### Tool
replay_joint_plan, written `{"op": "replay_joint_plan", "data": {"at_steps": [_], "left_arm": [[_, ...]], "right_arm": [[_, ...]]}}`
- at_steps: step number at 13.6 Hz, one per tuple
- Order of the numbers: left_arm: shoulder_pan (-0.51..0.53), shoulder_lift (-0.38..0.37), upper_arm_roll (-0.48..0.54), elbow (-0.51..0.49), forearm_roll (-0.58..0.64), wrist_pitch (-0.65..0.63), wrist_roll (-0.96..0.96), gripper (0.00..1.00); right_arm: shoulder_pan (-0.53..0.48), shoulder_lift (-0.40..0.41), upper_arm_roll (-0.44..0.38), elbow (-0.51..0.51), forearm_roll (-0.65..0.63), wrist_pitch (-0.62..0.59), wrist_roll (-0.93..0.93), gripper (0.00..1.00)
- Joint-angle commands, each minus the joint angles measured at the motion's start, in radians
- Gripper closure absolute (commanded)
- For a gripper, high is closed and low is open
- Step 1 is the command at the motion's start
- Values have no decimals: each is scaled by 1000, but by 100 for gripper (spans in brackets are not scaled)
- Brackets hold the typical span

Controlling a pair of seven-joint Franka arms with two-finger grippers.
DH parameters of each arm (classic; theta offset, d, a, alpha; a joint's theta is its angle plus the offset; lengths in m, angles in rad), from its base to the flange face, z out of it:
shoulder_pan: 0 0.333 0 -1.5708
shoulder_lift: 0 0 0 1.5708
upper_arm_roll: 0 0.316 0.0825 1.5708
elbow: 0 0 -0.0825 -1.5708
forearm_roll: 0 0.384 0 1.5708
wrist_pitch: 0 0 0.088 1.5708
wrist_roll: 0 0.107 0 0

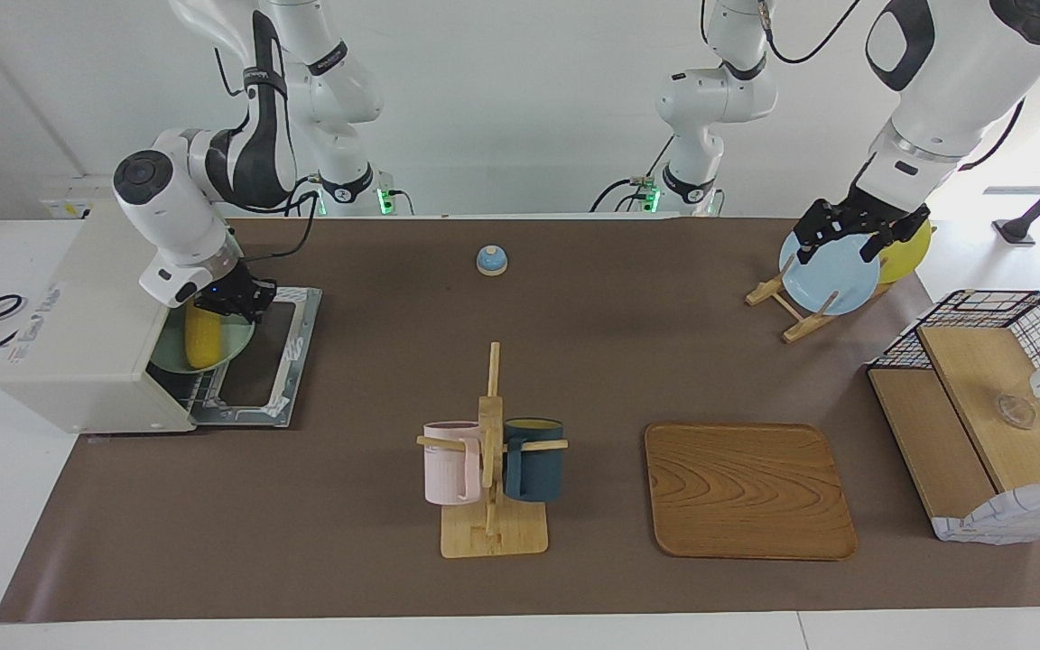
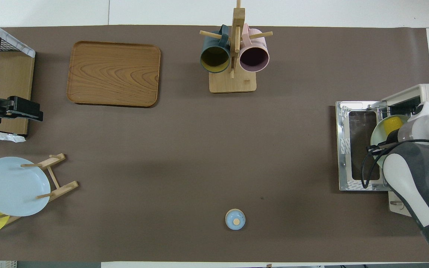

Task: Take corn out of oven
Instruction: 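Pull the plate with corn out of the oven with the right gripper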

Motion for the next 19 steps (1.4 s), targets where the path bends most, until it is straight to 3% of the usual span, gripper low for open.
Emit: {"op": "replay_joint_plan", "data": {"at_steps": [1,4,9,12,16,19], "left_arm": [[-9,-25,0,-26,18,17,-1,0],[-15,-25,0,-31,18,25,-1,0],[-14,-25,0,-34,18,31,6,0],[-11,-25,2,-34,18,46,6,0],[-3,-26,2,-40,18,51,11,0],[3,-29,8,-57,18,61,14,0]], "right_arm": [[41,8,3,33,-23,-43,-11,100],[63,7,9,36,-72,-44,73,100],[195,5,11,36,-123,-54,256,100],[302,16,11,41,-219,-63,415,100],[382,59,12,175,-217,-170,489,100],[477,163,15,349,-207,-290,635,100]]}}
